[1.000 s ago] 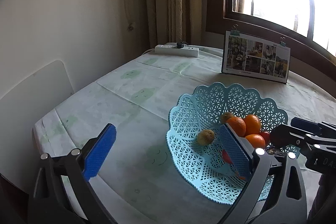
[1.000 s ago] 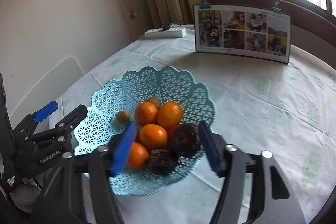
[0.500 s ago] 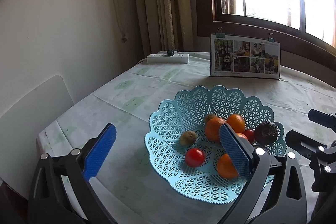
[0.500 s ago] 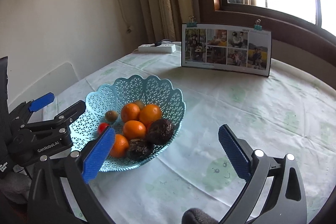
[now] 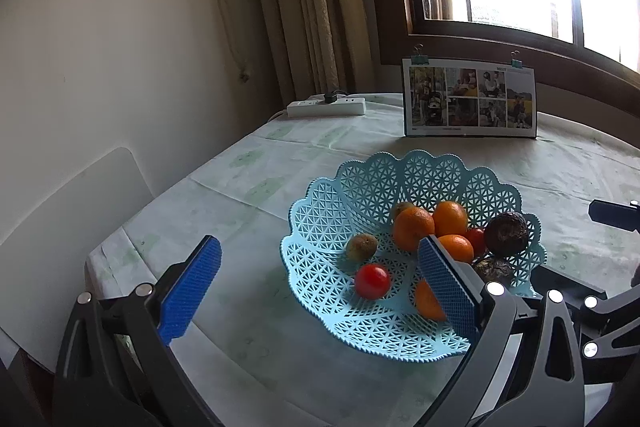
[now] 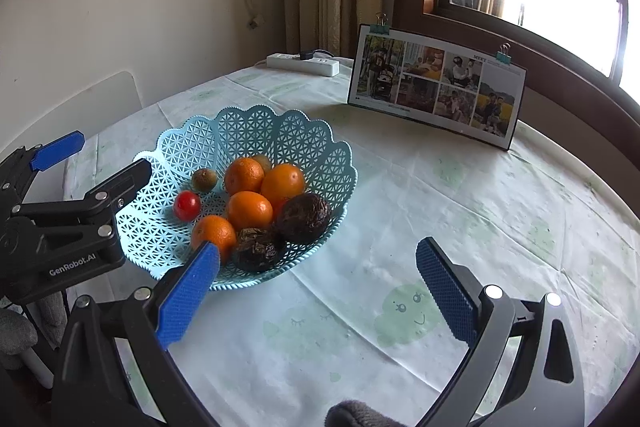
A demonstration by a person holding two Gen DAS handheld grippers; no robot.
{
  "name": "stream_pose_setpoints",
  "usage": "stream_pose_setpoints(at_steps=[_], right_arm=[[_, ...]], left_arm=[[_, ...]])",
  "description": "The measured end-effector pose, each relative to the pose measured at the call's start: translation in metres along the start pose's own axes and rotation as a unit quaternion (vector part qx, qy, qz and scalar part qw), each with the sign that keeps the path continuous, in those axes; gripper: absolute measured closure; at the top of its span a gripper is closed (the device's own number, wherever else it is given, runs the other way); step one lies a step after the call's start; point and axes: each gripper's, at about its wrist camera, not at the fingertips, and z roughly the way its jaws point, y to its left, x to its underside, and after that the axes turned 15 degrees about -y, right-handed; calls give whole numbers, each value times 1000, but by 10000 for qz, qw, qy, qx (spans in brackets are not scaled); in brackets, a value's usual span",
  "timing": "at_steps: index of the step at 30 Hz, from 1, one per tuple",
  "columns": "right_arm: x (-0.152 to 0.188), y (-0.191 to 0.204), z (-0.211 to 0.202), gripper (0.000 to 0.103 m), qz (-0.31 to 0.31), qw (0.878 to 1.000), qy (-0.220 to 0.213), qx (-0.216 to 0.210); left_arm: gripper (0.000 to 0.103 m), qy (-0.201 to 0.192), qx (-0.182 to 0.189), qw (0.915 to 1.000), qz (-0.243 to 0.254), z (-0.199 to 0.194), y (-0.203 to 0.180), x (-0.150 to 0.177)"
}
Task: Organize fruits
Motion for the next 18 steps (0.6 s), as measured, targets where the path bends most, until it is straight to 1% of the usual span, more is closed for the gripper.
stream_pose_setpoints(at_steps=[9,18], right_arm=[[2,0,-2,5,-125,9998,7,169],[2,1,-2,5,-148,9998,46,130]], left_arm=[[3,22,16,10000,39,-1,-6,-1],[3,33,43,10000,46,0,-8,-1]])
